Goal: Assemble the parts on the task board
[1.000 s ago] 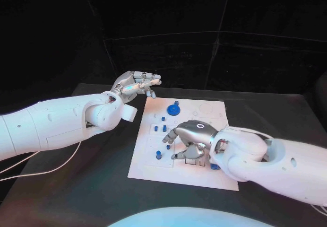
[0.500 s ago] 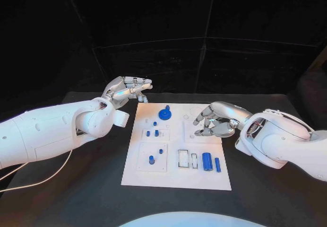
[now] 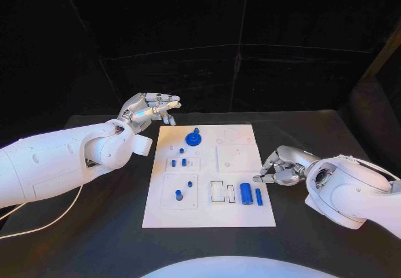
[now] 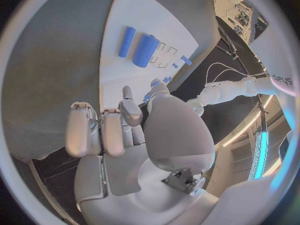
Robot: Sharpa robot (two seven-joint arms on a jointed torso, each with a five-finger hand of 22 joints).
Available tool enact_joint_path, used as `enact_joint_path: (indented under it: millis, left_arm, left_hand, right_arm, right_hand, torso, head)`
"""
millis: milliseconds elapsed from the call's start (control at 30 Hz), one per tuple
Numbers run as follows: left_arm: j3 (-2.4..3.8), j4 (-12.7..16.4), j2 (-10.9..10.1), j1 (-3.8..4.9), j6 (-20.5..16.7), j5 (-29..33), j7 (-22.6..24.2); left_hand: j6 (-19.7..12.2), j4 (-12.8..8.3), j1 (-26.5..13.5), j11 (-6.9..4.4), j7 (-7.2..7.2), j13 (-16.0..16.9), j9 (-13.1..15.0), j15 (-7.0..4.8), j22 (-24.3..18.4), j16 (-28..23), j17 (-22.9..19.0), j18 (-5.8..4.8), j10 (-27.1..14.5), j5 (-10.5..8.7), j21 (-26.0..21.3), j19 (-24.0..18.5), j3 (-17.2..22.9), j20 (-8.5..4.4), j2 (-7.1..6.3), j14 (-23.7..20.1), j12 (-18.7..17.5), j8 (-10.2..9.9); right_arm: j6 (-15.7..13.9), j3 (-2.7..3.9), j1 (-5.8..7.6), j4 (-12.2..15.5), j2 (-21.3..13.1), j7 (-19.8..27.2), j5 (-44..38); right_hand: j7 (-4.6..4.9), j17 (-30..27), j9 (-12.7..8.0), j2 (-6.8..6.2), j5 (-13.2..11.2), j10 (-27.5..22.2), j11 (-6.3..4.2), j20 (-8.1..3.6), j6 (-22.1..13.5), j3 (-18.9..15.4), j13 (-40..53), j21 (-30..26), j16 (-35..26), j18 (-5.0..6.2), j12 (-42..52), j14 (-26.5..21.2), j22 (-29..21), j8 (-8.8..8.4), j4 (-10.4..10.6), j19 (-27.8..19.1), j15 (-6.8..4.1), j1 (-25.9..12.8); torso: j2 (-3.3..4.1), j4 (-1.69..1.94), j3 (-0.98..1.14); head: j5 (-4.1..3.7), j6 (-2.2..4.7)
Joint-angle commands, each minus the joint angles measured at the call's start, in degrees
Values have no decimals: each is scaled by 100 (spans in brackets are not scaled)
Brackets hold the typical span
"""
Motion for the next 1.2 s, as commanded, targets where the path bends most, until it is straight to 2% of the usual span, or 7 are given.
enact_joint_path:
  millis: [33,267,400,633,833,933,1200]
  left_arm:
    - [2,11,-9,6,99,12,46]
    - [-4,6,-16,5,82,12,16]
    - [-8,0,-16,4,80,12,9]
    - [-13,-15,-5,-1,85,12,2]
    - [-14,-11,-4,-2,83,12,-5]
    - [-15,-4,-5,-2,86,12,-7]
    - [-15,7,-11,-2,90,12,-9]
  left_hand:
    - [-6,-9,26,3,-4,-1,8,14,-5,24,-9,75,-16,17,-28,38,-9,3,-1,-24,36,19]
    - [-4,-3,16,2,-5,-1,8,15,-8,25,-10,75,-15,17,-30,38,-12,3,-2,-26,39,21]
    - [-4,-3,16,2,-5,-1,8,15,-8,25,-10,75,-15,17,-30,38,-12,3,-2,-26,39,21]
    - [-4,2,9,2,-5,-1,8,15,-9,25,-11,75,-15,17,-32,38,-14,4,1,-27,40,23]
    - [-4,2,9,2,-5,-1,8,15,-9,25,-11,75,-15,17,-32,38,-14,4,1,-27,40,23]
    - [-5,3,8,2,-6,-1,8,15,-11,25,-11,75,-16,18,-33,38,-13,4,3,-28,41,23]
    - [-6,3,7,2,-6,-1,8,15,-11,26,-11,75,-17,18,-34,38,-13,4,3,-28,41,23]
  right_arm:
    - [93,-7,-60,39,-2,-428,-185]
    - [96,-17,-234,38,99,-420,-352]
    - [126,-17,-281,41,160,-387,-380]
    - [163,-18,-341,10,269,-326,-338]
    - [171,-17,-381,-4,381,-327,-409]
    - [250,-17,-390,-46,453,-390,-442]
    - [367,-17,-411,-198,615,-581,-466]
  right_hand:
    - [-19,106,62,12,-60,82,-13,0,43,-73,242,50,74,-45,183,271,49,97,-1,38,-49,-55]
    - [-62,258,290,-17,-325,176,-51,-25,36,-226,661,85,144,-57,473,287,115,351,6,61,-77,-100]
    - [-85,308,404,-32,-347,208,-69,-36,38,-246,780,96,166,-60,550,293,138,464,5,69,-90,-86]
    - [-143,405,761,-43,-336,224,-119,-74,5,-264,901,118,206,-68,588,305,184,777,-1,86,-131,10]
    - [-141,431,910,-54,-304,212,-118,-79,-99,-278,913,120,215,-69,564,308,188,868,0,83,-133,42]
    - [-133,439,992,-57,-303,194,-113,-77,-170,-292,900,123,216,-71,530,308,198,911,5,86,-128,28]
    - [-126,447,1078,-38,-309,174,-105,-71,-241,-304,882,125,217,-72,489,308,203,956,9,86,-122,-30]
  torso:
    - [-14,-11,-2]
    - [-6,-7,2]
    - [-3,-6,-2]
    - [2,-17,-5]
    - [19,-22,-3]
    - [13,-9,-12]
    - [14,-9,-10]
  head:
    - [-5,-6]
    - [-34,24]
    - [-39,25]
    - [-20,34]
    - [-23,45]
    - [-40,41]
    - [-27,18]
